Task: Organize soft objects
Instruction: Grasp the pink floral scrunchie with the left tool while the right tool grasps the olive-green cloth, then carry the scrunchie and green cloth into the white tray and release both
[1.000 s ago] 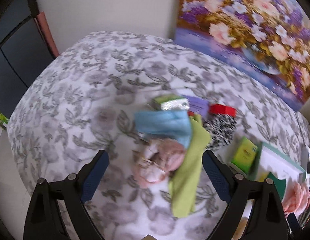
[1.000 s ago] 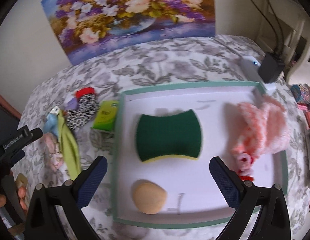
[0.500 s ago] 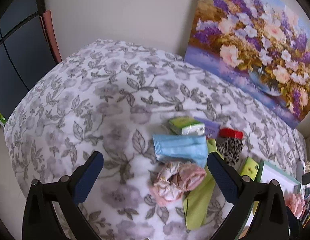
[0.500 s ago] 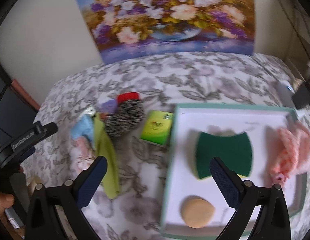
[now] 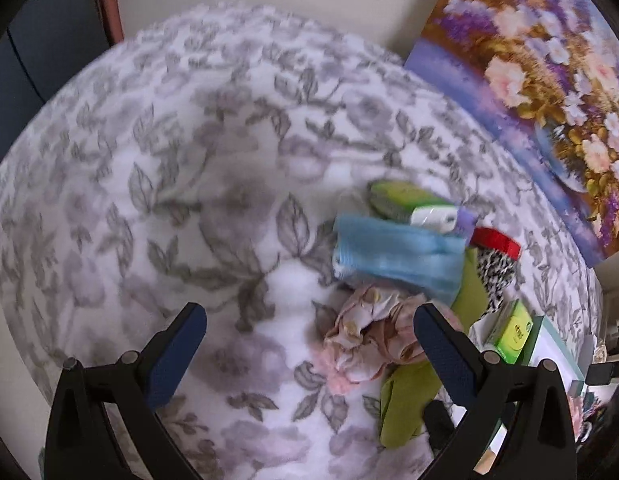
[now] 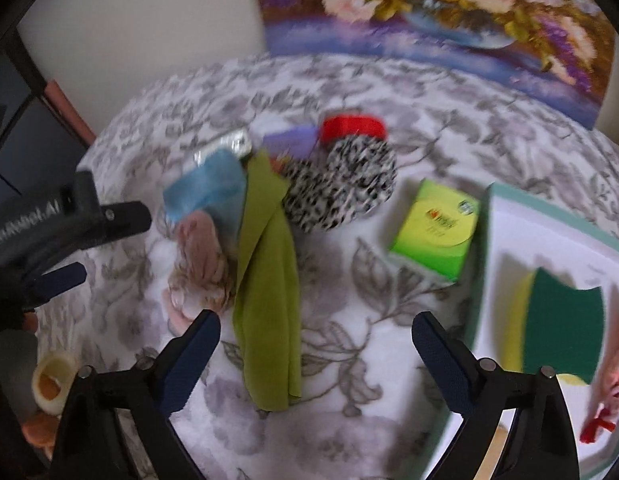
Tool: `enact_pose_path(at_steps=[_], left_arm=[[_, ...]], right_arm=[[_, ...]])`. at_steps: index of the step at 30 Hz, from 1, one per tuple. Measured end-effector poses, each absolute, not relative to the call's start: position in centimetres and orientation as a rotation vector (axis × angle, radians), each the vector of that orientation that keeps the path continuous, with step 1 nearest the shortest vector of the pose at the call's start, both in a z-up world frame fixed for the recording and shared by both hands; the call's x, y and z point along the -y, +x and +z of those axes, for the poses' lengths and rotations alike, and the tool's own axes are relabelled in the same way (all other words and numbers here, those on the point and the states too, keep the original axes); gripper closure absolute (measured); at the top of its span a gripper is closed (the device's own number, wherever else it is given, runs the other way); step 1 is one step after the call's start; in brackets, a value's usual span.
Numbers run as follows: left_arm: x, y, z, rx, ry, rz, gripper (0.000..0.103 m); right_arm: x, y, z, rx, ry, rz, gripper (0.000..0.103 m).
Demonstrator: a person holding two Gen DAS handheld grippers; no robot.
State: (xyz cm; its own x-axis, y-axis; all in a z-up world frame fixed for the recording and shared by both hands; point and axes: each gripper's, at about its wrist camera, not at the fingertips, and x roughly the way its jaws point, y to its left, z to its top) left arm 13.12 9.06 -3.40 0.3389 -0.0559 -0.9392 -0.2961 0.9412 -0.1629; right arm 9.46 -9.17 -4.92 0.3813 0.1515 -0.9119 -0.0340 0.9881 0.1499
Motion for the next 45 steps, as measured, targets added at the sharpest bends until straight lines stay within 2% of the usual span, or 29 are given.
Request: enact_pose_path(at_steps=[9,12,14,17,18,19,22,25,26,32,45], left_arm=[[-7.8,13.4,-7.0,-1.333,-0.353,0.146,0.000],[-7.8,13.2,-7.3,-1.338,-0.364,0.142,0.005],[-7.8,13.2,-7.5,-1.342,-0.369,0.137,0.023],[-7.6,13.0,-8.2,-1.370,-0.396,0.103,0.034],[-7.5,13.0,-8.5,-1.381,-0.414,0.087,0.035],[-7.4,13.0,-8.6,-1.388,-0.422,0.080,0.040],[-6.9,13.1,-8.3,-1.376,-0.422,0.061,0.061],[-6.8,13.1,-8.4,-1.373,-0.468,0.025,0.076],[-6.7,13.0,-8.4,-1.373,-0.478,0.014,0.082],[-6.7,12.9,-7.7,-1.351,-0.509,-0.016,0.092],[-7.6,13.1,-3.4,-1.222,-0.527,-0.042,0.093]], right_arm=[[7.4,9.8,-7.7,-1.225,0.036,0.135,0.020],[6.9,9.7,-8.0,-1.227,0.011,0.139,0.032],[6.6,9.7,-8.0,-1.222,-0.009,0.141,0.047],[6.4,9.6,-7.9,-1.221,-0.008,0.161,0.062],[6.2,9.5,-7.8,-1.221,-0.012,0.162,0.064],[6.2,9.5,-7.9,-1.223,-0.015,0.164,0.068],[6.1,9.5,-7.8,-1.228,-0.001,0.179,0.084],[6.2,9.4,-7.7,-1.232,0.019,0.184,0.091],[6.4,9.3,-7.7,-1.232,0.027,0.186,0.093],[7.7,9.2,-6.9,-1.225,0.074,0.175,0.097],[9.9,8.6,-2.8,-1.109,0.169,0.170,0.098]])
